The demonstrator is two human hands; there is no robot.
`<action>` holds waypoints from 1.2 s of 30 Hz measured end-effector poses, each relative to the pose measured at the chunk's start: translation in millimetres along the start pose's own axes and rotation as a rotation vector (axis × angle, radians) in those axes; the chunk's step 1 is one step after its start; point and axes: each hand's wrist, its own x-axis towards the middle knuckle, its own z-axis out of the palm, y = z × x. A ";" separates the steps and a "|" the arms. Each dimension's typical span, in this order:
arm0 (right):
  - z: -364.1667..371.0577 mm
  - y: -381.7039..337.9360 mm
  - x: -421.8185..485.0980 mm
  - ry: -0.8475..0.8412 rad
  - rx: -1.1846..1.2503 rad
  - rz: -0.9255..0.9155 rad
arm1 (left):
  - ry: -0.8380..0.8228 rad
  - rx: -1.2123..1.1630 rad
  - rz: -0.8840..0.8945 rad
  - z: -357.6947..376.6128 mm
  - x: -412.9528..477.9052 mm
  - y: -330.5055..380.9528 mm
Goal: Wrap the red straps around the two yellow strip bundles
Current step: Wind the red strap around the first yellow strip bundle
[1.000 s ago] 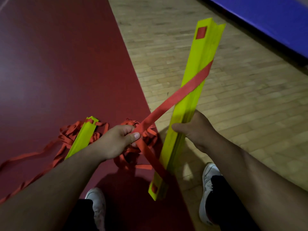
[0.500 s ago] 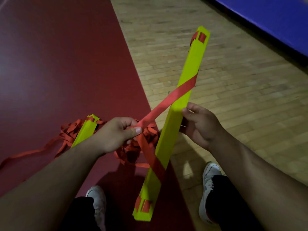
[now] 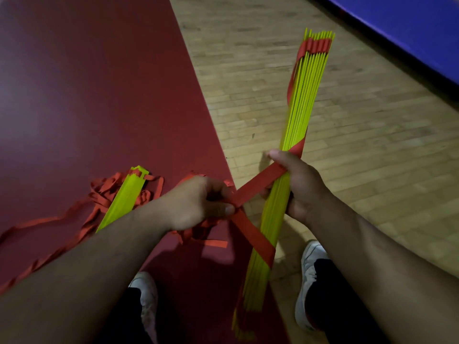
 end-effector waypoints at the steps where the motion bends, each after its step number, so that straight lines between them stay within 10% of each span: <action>1: -0.9 0.1 0.5 -0.013 -0.002 0.011 | -0.013 0.020 -0.002 -1.3 -0.6 0.1; 22: 5.9 -1.7 -5.4 0.096 0.229 -0.081 | -0.023 -0.060 0.015 1.3 5.2 -8.3; 36: 12.6 -11.3 -14.4 0.009 0.351 -0.016 | -0.324 -0.282 0.071 26.3 3.0 -2.0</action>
